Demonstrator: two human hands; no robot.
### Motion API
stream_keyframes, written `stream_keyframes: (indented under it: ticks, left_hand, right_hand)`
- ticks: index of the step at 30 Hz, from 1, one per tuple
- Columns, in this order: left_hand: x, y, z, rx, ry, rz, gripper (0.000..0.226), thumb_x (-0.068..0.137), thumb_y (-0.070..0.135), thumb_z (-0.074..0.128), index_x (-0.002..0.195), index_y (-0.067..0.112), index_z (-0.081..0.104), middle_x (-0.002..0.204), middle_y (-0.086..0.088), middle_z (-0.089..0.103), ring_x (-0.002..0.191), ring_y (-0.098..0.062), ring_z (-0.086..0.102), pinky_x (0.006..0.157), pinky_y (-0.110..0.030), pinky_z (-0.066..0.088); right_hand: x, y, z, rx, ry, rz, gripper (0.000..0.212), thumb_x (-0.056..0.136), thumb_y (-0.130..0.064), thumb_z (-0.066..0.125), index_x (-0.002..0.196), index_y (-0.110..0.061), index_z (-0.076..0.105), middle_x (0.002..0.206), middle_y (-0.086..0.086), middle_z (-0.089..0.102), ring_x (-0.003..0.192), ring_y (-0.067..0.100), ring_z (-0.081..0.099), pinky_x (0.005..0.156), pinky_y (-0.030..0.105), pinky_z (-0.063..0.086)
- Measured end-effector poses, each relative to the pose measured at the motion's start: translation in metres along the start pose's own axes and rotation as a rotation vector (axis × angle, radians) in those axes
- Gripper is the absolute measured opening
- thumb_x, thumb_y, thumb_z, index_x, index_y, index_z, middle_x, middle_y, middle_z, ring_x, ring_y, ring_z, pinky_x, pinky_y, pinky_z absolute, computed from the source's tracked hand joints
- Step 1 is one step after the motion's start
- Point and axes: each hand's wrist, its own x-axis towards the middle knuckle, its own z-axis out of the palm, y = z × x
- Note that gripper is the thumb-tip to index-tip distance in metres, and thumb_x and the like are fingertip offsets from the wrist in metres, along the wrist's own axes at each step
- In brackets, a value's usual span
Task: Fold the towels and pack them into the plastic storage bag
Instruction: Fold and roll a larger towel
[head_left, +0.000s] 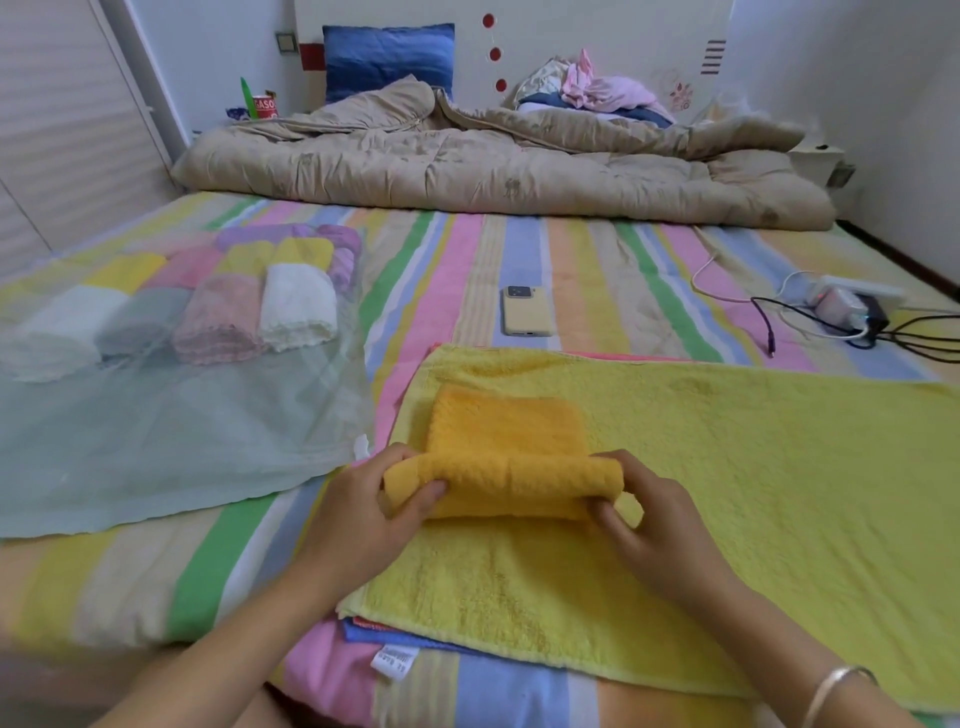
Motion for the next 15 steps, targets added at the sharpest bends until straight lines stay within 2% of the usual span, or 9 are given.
stream_keyframes:
  ticks: [2, 4, 5, 7, 9, 11, 13, 15]
  left_hand:
    - [0.003, 0.011, 0.0, -0.077, 0.046, -0.037, 0.035, 0.081, 0.063, 0.053, 0.073, 0.029, 0.058, 0.056, 0.004, 0.05, 0.052, -0.015, 0.049, 0.05, -0.029, 0.037]
    - [0.008, 0.019, 0.002, -0.111, 0.037, -0.134, 0.053, 0.083, 0.068, 0.052, 0.069, 0.016, 0.055, 0.053, 0.001, 0.046, 0.053, -0.022, 0.05, 0.052, -0.032, 0.039]
    - [0.012, 0.021, 0.005, -0.085, -0.002, -0.202, 0.06, 0.081, 0.07, 0.05, 0.07, 0.012, 0.056, 0.054, 0.001, 0.051, 0.055, -0.021, 0.054, 0.055, -0.033, 0.042]
    - [0.022, 0.017, 0.012, 0.026, -0.124, -0.347, 0.069, 0.076, 0.076, 0.043, 0.077, 0.008, 0.06, 0.066, -0.004, 0.063, 0.065, -0.021, 0.062, 0.064, -0.038, 0.049]
    - [0.03, 0.012, 0.021, 0.116, -0.246, -0.482, 0.069, 0.082, 0.073, 0.04, 0.08, 0.007, 0.062, 0.075, -0.005, 0.067, 0.072, -0.02, 0.063, 0.07, -0.036, 0.049]
    - [0.038, 0.006, 0.027, 0.165, -0.304, -0.562, 0.061, 0.09, 0.065, 0.041, 0.076, 0.008, 0.059, 0.075, -0.004, 0.063, 0.069, -0.015, 0.059, 0.063, -0.027, 0.043]
    - [0.043, 0.004, 0.03, 0.238, -0.304, -0.574, 0.058, 0.09, 0.065, 0.04, 0.07, 0.012, 0.053, 0.068, -0.002, 0.056, 0.062, -0.012, 0.052, 0.057, -0.023, 0.034]
    - [0.045, 0.006, 0.031, 0.351, -0.286, -0.556, 0.061, 0.088, 0.071, 0.037, 0.067, 0.014, 0.047, 0.065, 0.001, 0.052, 0.061, -0.014, 0.051, 0.056, -0.027, 0.033]
  right_hand:
    - [-0.002, -0.008, -0.002, 0.161, 0.009, 0.063, 0.031, 0.088, -0.052, 0.046, 0.104, -0.03, 0.062, 0.095, -0.013, 0.068, 0.086, 0.008, 0.065, 0.07, 0.04, 0.054]
    - [-0.001, -0.012, -0.003, 0.267, 0.007, 0.197, 0.034, 0.09, -0.057, 0.049, 0.104, -0.03, 0.064, 0.093, -0.004, 0.071, 0.084, 0.018, 0.067, 0.073, 0.047, 0.054]
    - [0.0, -0.012, -0.002, 0.287, -0.008, 0.297, 0.034, 0.091, -0.056, 0.051, 0.105, -0.028, 0.064, 0.092, -0.001, 0.071, 0.083, 0.02, 0.068, 0.073, 0.049, 0.055]
    - [0.005, -0.008, 0.002, 0.257, -0.051, 0.531, 0.036, 0.092, -0.049, 0.052, 0.113, -0.022, 0.061, 0.093, -0.002, 0.071, 0.082, 0.016, 0.069, 0.072, 0.042, 0.057]
    - [0.008, -0.003, 0.007, 0.173, -0.074, 0.681, 0.04, 0.093, -0.048, 0.052, 0.117, -0.017, 0.059, 0.1, -0.001, 0.068, 0.087, 0.015, 0.066, 0.072, 0.034, 0.055]
    - [0.011, -0.004, 0.009, 0.13, -0.088, 0.743, 0.036, 0.094, -0.046, 0.052, 0.112, -0.017, 0.061, 0.099, -0.001, 0.066, 0.087, 0.015, 0.064, 0.072, 0.032, 0.053]
    - [0.014, -0.007, 0.008, 0.139, -0.101, 0.804, 0.03, 0.095, -0.042, 0.053, 0.1, -0.014, 0.064, 0.091, 0.001, 0.066, 0.078, 0.016, 0.064, 0.066, 0.033, 0.053]
    - [0.013, -0.01, 0.006, 0.109, -0.09, 0.827, 0.03, 0.092, -0.042, 0.056, 0.091, -0.014, 0.064, 0.082, 0.003, 0.067, 0.068, 0.019, 0.065, 0.063, 0.036, 0.054]
